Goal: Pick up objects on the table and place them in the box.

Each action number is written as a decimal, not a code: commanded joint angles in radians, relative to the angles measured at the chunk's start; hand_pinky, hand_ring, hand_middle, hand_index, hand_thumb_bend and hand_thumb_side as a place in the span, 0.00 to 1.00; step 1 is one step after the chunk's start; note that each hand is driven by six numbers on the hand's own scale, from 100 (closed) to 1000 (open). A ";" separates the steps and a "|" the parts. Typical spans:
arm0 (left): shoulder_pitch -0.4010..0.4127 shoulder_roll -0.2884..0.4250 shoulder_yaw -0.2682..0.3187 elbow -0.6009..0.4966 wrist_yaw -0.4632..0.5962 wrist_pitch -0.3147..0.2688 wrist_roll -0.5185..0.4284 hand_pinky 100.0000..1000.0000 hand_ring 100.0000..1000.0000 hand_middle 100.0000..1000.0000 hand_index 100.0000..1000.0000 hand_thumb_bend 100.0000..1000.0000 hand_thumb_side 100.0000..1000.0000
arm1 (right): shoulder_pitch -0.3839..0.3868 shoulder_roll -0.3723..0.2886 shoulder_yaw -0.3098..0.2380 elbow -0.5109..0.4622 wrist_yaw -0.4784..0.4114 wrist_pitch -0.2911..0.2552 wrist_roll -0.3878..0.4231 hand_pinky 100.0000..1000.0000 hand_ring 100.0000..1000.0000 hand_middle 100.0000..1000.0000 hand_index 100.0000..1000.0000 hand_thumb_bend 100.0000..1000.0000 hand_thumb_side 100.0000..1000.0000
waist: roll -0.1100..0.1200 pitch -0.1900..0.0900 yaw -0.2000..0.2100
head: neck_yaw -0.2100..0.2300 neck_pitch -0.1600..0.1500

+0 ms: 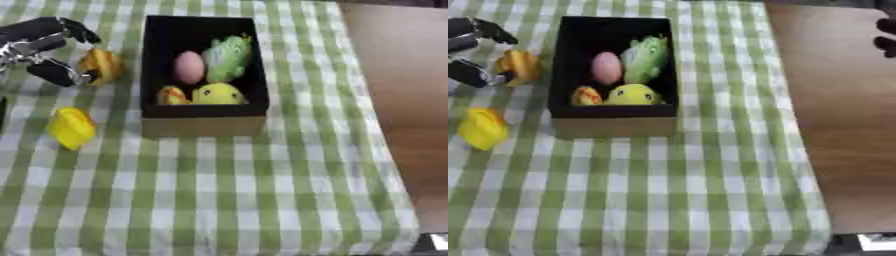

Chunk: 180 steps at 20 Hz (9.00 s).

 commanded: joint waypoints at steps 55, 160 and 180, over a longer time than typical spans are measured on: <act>-0.001 -0.246 -0.069 -0.216 -0.137 0.115 0.325 0.73 0.59 0.52 0.51 0.00 0.15 | -0.143 -0.143 0.056 0.047 -0.138 -0.021 0.056 1.00 1.00 0.56 0.99 0.00 0.87 | -0.020 -0.064 -0.065 | 0.055 0.004; 0.353 0.226 -0.250 -0.517 0.161 -0.104 0.035 0.87 0.84 0.78 0.89 0.32 0.00 | 0.086 0.026 -0.039 -0.040 0.084 -0.044 -0.064 1.00 1.00 0.56 0.99 0.00 0.88 | -0.005 -0.030 0.068 | -0.043 0.004; 0.338 0.231 -0.263 -0.530 0.173 -0.133 0.001 0.82 0.73 0.54 0.55 0.29 0.00 | 0.085 0.039 -0.036 -0.009 0.121 -0.035 -0.065 1.00 1.00 0.56 0.99 0.00 0.89 | 0.001 -0.028 0.070 | -0.022 0.004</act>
